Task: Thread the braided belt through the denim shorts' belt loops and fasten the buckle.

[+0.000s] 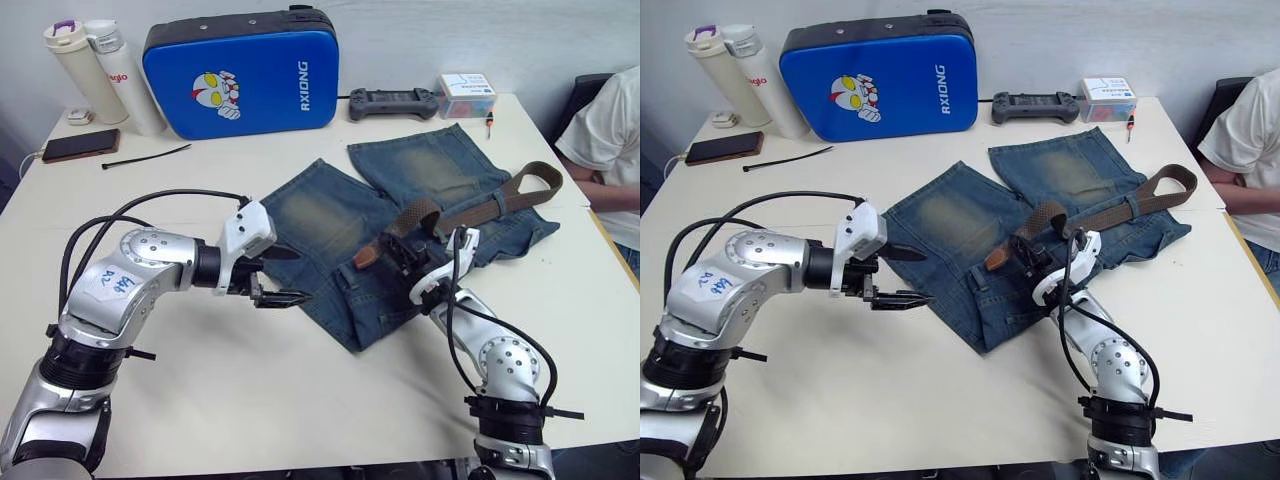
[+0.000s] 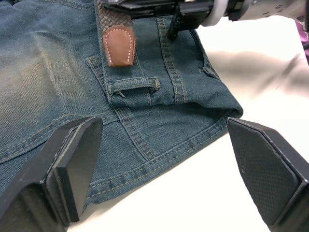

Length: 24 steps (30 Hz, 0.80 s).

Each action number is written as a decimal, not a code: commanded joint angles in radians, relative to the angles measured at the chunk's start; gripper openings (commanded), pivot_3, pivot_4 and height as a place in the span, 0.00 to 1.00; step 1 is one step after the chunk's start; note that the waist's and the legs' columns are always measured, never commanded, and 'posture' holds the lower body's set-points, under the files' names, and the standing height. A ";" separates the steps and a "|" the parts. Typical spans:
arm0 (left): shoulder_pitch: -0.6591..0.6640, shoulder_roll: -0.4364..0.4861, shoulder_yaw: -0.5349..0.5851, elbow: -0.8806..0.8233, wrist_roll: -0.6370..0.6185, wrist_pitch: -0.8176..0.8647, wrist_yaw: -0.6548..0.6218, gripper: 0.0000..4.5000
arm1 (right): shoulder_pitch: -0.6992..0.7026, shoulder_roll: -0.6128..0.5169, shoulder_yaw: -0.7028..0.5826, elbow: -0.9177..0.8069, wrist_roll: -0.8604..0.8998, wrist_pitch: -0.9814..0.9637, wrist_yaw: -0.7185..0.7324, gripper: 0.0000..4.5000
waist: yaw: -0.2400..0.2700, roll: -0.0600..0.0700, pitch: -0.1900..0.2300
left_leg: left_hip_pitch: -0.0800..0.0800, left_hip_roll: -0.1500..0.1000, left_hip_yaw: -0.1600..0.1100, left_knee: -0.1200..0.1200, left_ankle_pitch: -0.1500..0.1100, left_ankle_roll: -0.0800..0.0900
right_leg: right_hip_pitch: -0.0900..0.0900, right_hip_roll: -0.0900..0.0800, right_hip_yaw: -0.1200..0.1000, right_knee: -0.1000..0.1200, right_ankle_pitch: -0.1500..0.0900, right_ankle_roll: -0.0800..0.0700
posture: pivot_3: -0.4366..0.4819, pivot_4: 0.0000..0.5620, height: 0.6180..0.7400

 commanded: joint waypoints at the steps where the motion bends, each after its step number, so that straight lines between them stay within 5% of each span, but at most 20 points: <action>1: 0.005 0.011 0.045 -0.049 -0.025 0.012 0.013 1.00 | 0.014 0.024 -0.004 -0.018 0.049 0.036 0.019 0.00 | 0.000 0.000 0.000 | 0.000 0.000 0.000 0.000 0.000 0.000 | 0.000 0.000 0.000 0.000 0.000 0.000 | 0.48 0.27 1.00; 13: 0.052 0.061 0.101 -0.110 -0.066 0.089 0.039 1.00 | 0.057 0.099 0.073 0.006 0.001 0.104 0.066 0.00 | -0.005 0.000 0.000 | 0.001 0.000 0.000 -0.001 0.000 0.000 | 0.000 0.000 0.000 0.000 0.000 0.000 | 0.48 0.27 1.00; 24: 0.033 0.075 0.094 -0.116 -0.091 0.115 0.048 1.00 | 0.076 0.040 0.251 -0.019 -0.252 0.192 0.115 0.00 | -0.013 -0.005 -0.003 | 0.004 0.001 0.000 -0.003 0.001 -0.002 | 0.001 0.001 0.000 0.000 0.000 0.000 | 0.48 0.27 1.00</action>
